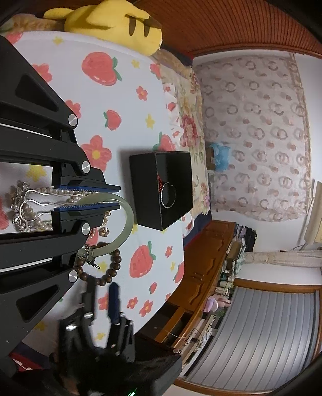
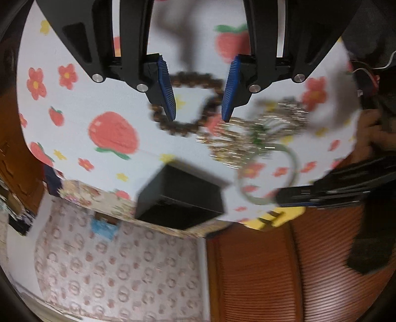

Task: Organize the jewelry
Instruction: 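Lift the jade bangle with the left gripper while the right gripper grasps the green-bead necklace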

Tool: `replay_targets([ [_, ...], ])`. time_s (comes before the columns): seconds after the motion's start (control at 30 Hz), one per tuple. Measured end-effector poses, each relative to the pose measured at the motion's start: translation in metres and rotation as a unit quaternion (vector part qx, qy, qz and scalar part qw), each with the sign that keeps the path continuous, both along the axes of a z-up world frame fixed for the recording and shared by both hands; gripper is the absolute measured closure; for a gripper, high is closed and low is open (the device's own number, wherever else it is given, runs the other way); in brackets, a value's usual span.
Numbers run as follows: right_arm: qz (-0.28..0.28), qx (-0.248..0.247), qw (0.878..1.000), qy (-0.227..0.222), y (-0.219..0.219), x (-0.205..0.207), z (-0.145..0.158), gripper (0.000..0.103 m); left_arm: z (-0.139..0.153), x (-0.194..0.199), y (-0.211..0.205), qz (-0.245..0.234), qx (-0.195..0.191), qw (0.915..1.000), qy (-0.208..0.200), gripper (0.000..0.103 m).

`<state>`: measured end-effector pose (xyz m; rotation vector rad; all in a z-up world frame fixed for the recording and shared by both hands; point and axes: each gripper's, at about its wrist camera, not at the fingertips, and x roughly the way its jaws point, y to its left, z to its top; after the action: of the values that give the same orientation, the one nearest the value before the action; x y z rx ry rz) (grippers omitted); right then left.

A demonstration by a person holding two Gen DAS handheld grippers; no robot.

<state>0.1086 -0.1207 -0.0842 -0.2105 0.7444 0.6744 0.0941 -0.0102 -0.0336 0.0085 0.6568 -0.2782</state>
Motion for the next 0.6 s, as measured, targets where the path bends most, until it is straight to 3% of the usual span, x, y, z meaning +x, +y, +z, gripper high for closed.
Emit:
replay_targets([
  [0.17,0.038,0.004,0.999,0.004,0.026,-0.013,0.003,0.062,0.002,0.0,0.001,0.001,0.0,1.0,-0.004,0.096],
  [0.43,0.044,0.0,0.999,0.002,0.047,-0.011,0.001,0.062,0.004,-0.002,-0.003,-0.003,-0.001,1.0,-0.005,0.096],
  [0.47,0.043,-0.001,0.999,0.001,0.047,-0.011,0.001,0.065,0.004,-0.002,-0.003,-0.003,-0.001,1.0,-0.004,0.096],
  [0.5,0.044,-0.003,0.999,0.001,0.046,-0.01,0.001,0.077,0.004,-0.002,-0.003,-0.004,-0.001,1.0,-0.004,0.096],
  [0.6,0.044,-0.005,0.999,0.002,0.045,-0.006,0.0,0.089,0.004,-0.002,-0.003,-0.003,-0.002,1.0,-0.004,0.096],
])
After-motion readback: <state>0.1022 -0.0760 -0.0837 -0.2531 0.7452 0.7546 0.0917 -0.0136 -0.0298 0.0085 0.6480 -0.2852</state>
